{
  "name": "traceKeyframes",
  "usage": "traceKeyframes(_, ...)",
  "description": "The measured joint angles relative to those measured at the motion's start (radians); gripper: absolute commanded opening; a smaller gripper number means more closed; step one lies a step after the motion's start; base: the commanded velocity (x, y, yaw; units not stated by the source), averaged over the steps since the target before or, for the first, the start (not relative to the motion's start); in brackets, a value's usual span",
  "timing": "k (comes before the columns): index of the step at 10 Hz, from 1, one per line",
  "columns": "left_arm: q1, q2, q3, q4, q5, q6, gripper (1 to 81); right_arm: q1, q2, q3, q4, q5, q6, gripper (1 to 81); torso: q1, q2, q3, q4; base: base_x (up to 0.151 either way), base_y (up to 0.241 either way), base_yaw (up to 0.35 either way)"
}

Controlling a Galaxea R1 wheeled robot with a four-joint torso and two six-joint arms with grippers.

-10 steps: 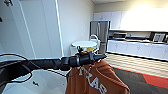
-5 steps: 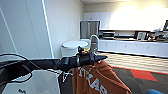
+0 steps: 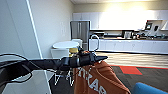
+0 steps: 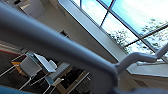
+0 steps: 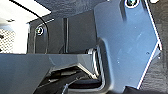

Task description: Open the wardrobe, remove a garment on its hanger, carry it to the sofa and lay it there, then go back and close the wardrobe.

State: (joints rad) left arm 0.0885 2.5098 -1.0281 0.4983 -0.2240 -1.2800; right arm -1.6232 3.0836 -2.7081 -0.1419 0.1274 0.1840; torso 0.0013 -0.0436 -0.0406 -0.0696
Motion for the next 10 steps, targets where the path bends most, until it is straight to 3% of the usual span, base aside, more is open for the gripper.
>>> traceKeyframes(10,-0.004,0.003,0.001,0.007,0.000,0.000,1.0,0.002,0.000,0.000,0.000,-0.001,0.000,81.1,0.000,0.000,0.000,0.000,0.000,0.000,-0.280)
